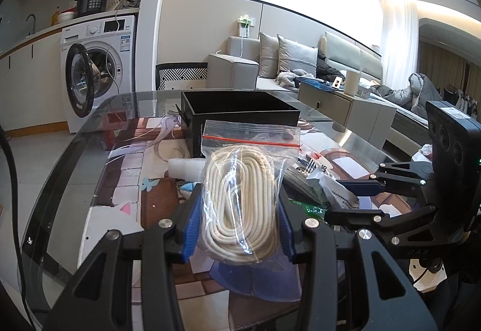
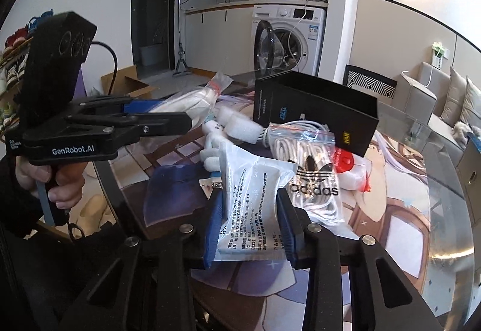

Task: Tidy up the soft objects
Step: 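Grasp and lift the white sachet with the right gripper while the left gripper lifts the rope bag, then carry the rope bag and sachet over the black box and open both grippers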

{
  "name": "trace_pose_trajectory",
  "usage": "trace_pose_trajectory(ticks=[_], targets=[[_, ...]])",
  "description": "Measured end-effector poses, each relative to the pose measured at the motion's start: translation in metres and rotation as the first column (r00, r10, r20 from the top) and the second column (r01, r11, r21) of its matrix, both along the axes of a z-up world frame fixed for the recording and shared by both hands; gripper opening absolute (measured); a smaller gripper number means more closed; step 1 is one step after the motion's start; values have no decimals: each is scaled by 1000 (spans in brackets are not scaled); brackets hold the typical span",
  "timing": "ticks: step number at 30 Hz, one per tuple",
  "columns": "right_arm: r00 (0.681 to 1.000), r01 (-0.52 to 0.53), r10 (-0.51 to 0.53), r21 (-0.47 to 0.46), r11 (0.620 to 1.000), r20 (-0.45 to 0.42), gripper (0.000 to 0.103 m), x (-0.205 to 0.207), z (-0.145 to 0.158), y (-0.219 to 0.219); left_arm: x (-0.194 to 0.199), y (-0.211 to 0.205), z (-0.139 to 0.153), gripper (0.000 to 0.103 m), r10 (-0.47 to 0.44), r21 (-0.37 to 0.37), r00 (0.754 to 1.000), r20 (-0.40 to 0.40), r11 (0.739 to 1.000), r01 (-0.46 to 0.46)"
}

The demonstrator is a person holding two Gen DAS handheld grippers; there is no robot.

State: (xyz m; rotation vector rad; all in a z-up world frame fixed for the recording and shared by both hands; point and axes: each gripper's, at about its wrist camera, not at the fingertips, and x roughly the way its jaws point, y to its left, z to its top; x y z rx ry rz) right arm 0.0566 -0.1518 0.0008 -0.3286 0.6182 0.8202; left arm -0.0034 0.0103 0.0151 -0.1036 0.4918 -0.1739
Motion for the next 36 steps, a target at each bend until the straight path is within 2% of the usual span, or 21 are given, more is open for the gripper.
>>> trace_pose_trajectory(ticks=[6, 9, 19, 26, 36], targets=[[999, 24, -26, 58, 998, 26, 35, -6, 20, -11, 2, -3, 9, 43, 19, 10, 1000, 18, 1000, -20], [997, 58, -63, 105, 993, 42, 35, -1, 34, -20, 4, -1, 18, 43, 37, 11, 998, 41, 999, -37], [987, 116, -134, 175, 978, 90, 35, 28, 72, -30, 29, 1, 50, 43, 77, 27, 991, 110, 996, -81], [983, 139, -159, 201, 970, 87, 35, 58, 87, -23, 61, 2, 56, 43, 104, 25, 990, 97, 994, -107], [981, 174, -187, 215, 961, 43, 35, 114, 92, -1, 117, 5, 59, 43, 134, -8, 989, 57, 991, -133]])
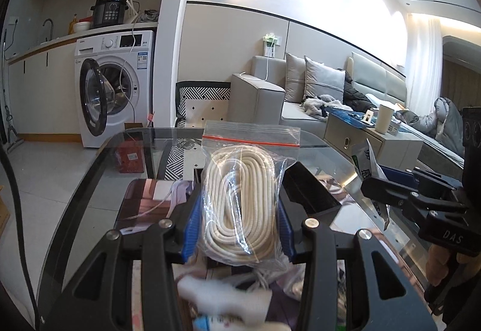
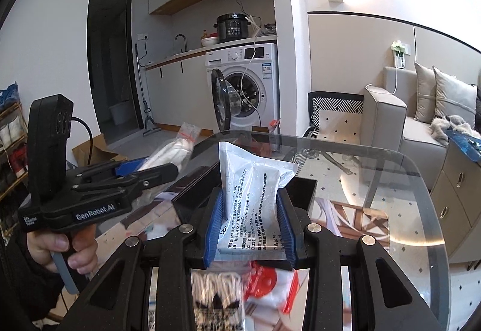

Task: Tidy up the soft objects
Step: 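Carry the rope bag and sachet over the black box and open both grippers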

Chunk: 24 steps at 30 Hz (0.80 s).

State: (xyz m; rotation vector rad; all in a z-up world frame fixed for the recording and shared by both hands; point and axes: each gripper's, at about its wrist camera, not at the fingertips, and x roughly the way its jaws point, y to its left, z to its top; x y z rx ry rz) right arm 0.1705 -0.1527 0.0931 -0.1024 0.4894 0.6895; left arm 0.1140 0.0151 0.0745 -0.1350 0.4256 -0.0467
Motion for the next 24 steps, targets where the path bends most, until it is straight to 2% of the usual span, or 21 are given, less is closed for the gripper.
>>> trace_pose_trajectory(ticks=[10, 16, 24], targets=[[999, -2, 1, -15, 1000, -36, 35, 48, -14, 23, 45, -5, -14, 43, 2, 6, 999, -49, 1000, -2], [998, 0, -2, -35, 999, -61, 35, 68, -26, 33, 62, -10, -21, 43, 13, 35, 997, -73, 999, -11], [997, 3, -7, -50, 999, -76, 35, 87, -37, 40, 77, -10, -30, 43, 0, 19, 995, -96, 1000, 2]])
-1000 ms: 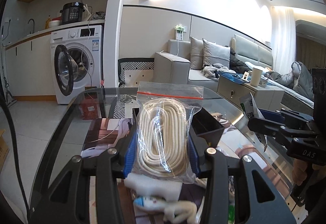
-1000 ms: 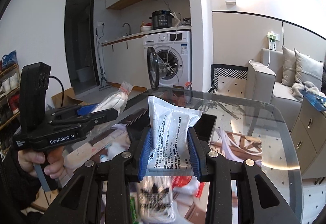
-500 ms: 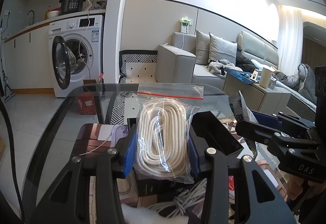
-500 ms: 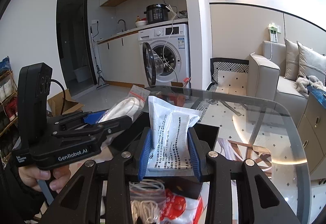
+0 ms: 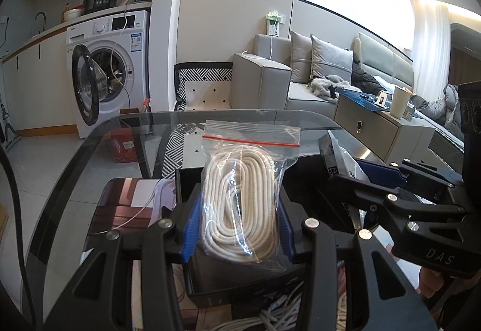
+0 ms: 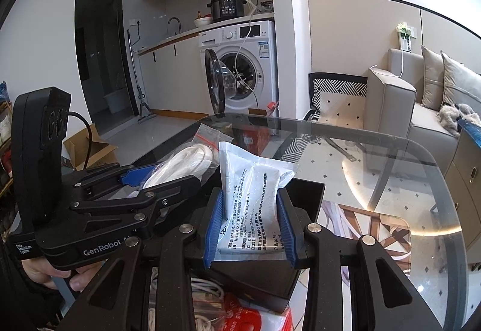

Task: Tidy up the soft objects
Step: 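Carry the rope bag and sachet over the black box and open both grippers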

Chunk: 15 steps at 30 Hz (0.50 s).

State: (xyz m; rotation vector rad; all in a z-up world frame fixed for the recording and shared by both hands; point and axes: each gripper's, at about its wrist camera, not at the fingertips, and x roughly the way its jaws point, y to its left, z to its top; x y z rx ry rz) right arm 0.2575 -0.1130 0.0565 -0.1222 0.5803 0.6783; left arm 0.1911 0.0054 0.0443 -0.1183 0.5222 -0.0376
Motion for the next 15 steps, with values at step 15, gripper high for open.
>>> trace_pose_trajectory(ticks=[15], targets=[[997, 33, -30, -33, 999, 68, 67, -7, 3, -8, 1, -5, 1, 64, -15, 22, 1000, -1, 1000, 15]])
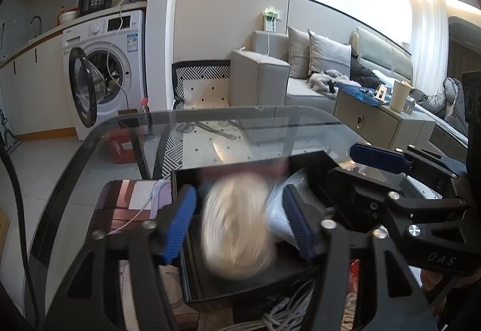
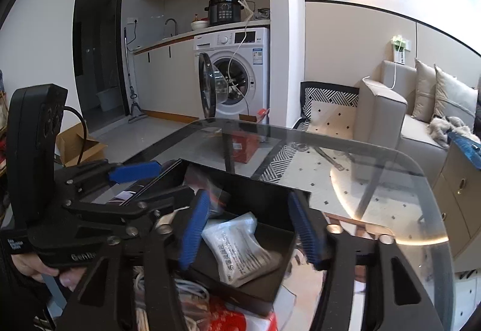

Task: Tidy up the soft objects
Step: 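Carry the rope bag and sachet over the black box and open both grippers, then move the right gripper to the adidas lace bag while the left gripper reaches the white plush toy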

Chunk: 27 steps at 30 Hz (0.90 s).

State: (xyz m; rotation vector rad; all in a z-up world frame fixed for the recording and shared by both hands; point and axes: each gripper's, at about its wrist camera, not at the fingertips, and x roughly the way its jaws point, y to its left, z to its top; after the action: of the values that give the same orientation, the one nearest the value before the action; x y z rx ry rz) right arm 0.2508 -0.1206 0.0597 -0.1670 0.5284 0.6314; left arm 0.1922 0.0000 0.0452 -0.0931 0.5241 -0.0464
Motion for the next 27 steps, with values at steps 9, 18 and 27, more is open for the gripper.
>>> trace_pose_trajectory(ticks=[9, 18, 27], targets=[[999, 50, -50, 67, 996, -5, 102, -31, 16, -38, -28, 5, 10, 103, 3, -18, 1000, 22, 1000, -2], [998, 57, -56, 71, 996, -18, 102, -70, 17, -57, -59, 11, 6, 103, 13, -44, 1000, -19, 999, -14], [999, 22, -20, 44, 999, -44, 103, -95, 3, -58, -89, 18, -2, 103, 16, -25, 999, -36, 1000, -17]])
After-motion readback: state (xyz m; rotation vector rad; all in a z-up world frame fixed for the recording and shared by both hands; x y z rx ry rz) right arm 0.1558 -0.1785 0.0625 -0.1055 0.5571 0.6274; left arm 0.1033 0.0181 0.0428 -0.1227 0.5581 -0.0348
